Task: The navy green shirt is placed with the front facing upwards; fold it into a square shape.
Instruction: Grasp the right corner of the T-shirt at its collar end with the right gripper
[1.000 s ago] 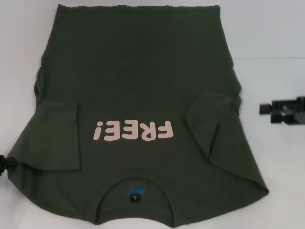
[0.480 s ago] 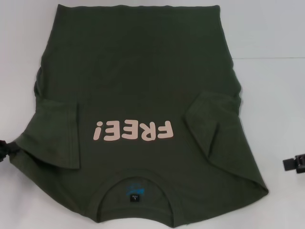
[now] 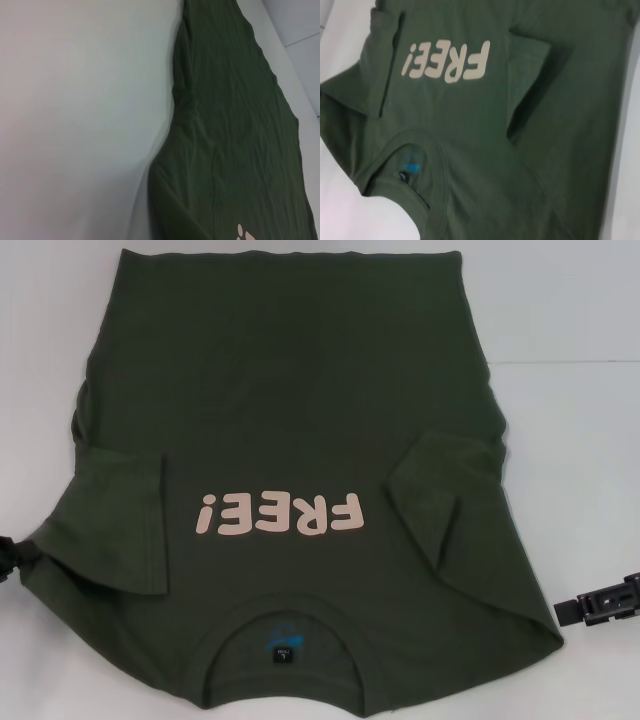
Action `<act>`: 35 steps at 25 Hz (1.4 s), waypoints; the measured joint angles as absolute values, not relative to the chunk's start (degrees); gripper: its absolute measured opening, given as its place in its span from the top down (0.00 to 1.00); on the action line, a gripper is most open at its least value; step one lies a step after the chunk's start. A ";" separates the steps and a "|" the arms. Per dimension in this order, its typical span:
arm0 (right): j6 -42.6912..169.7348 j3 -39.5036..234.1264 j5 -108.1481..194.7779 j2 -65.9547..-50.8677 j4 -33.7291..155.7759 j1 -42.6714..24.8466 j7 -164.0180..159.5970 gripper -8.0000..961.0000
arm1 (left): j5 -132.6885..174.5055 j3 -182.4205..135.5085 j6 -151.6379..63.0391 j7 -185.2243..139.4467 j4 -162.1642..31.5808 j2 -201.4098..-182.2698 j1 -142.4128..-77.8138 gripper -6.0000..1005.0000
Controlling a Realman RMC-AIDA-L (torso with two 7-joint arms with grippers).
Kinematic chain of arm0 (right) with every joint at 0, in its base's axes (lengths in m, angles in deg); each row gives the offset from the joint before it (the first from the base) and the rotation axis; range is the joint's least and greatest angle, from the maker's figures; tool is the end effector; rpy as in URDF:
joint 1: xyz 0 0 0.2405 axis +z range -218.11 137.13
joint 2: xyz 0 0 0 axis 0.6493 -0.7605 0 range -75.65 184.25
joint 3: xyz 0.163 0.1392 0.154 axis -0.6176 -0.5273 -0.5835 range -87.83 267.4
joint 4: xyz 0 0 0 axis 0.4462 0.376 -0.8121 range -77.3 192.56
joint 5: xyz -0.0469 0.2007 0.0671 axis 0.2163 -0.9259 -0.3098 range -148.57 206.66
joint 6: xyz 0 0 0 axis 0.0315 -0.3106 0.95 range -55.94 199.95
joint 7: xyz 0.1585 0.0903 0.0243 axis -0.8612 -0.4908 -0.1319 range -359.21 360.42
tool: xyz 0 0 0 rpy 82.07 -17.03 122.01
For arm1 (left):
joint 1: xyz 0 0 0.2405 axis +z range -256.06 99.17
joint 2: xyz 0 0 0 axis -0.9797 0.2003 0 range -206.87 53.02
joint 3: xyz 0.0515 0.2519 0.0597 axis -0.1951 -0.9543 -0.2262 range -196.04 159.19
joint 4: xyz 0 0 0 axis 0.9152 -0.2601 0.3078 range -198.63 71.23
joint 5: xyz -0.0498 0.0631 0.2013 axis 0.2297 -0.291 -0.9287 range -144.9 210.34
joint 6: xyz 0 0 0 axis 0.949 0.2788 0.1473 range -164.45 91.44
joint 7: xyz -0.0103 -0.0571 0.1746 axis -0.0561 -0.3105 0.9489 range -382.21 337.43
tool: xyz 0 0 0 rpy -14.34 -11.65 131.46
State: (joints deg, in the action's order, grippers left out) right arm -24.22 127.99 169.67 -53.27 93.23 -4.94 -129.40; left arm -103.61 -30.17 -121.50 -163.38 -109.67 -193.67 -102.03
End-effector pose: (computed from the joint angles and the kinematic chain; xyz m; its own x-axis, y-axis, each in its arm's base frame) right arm 0.3222 0.3419 0.0189 0.2999 -0.9501 -0.0859 -0.9539 -0.2978 -0.0367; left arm -0.3905 0.3224 0.0488 -0.2490 0.7436 0.6205 0.9685 0.1945 0.1555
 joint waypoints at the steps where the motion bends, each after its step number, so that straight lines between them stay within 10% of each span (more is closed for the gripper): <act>1: -23.94 128.49 169.68 -53.40 93.22 -4.83 -129.43 0.22 | -103.61 -30.15 -121.49 -163.36 -109.67 -193.68 -101.99 1.00; 35: -17.74 133.95 172.32 -56.59 92.51 -2.37 -131.83 0.23 | -103.42 -29.91 -121.50 -162.25 -109.58 -193.90 -101.75 1.00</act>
